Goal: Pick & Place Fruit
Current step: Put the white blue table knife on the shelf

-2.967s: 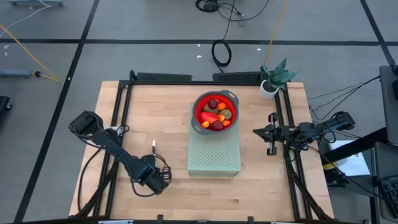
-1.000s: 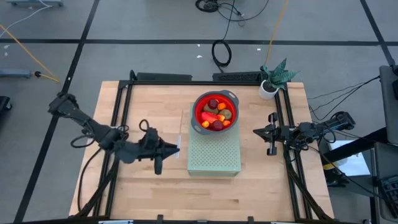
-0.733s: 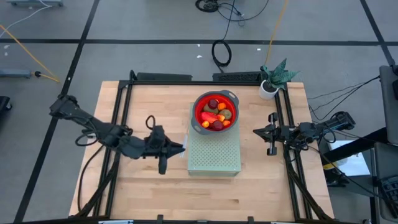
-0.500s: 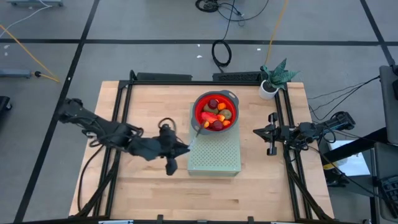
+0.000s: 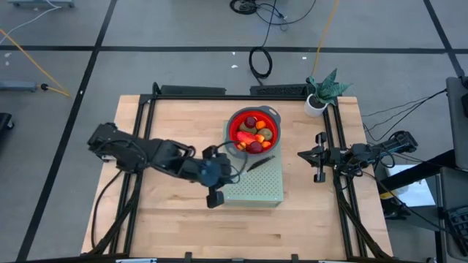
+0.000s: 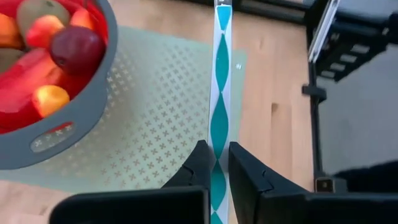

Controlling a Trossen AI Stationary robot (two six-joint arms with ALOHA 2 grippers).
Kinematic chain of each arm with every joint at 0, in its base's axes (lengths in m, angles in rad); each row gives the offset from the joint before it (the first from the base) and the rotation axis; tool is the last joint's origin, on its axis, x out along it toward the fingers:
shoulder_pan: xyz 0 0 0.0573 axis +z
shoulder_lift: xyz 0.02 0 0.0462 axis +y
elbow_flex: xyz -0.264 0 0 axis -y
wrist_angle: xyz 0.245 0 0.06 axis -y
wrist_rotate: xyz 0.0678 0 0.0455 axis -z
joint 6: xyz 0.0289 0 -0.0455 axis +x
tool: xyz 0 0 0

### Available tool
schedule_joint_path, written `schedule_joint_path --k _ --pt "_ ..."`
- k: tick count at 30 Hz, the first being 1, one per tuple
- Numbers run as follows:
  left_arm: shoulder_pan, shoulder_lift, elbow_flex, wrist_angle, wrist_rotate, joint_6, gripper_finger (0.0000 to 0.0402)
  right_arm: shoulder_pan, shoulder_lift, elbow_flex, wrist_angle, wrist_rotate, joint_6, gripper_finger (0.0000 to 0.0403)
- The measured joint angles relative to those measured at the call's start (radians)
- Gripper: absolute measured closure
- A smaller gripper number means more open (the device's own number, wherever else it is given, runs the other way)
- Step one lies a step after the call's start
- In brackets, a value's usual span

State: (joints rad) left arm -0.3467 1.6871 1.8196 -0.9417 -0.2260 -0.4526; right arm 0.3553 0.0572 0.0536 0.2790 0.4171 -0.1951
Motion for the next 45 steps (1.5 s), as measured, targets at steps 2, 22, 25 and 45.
schedule_joint_path --k 2,22,25,45 --pt "0.013 0.036 0.037 -0.034 0.024 0.012 0.0375 0.000 0.000 0.000 0.000 0.000 0.000 0.0403" --pt "0.081 0.328 0.288 -0.249 0.150 0.165 0.0368 0.000 0.000 0.000 -0.025 0.000 0.000 0.0403" --pt "0.085 0.337 0.289 -0.247 0.156 0.183 0.0374 0.000 0.000 0.000 -0.028 0.000 0.000 0.0403" --pt "0.137 0.356 0.288 -0.344 0.183 0.246 0.0370 0.000 0.000 0.000 -0.049 -0.002 0.000 0.0403"
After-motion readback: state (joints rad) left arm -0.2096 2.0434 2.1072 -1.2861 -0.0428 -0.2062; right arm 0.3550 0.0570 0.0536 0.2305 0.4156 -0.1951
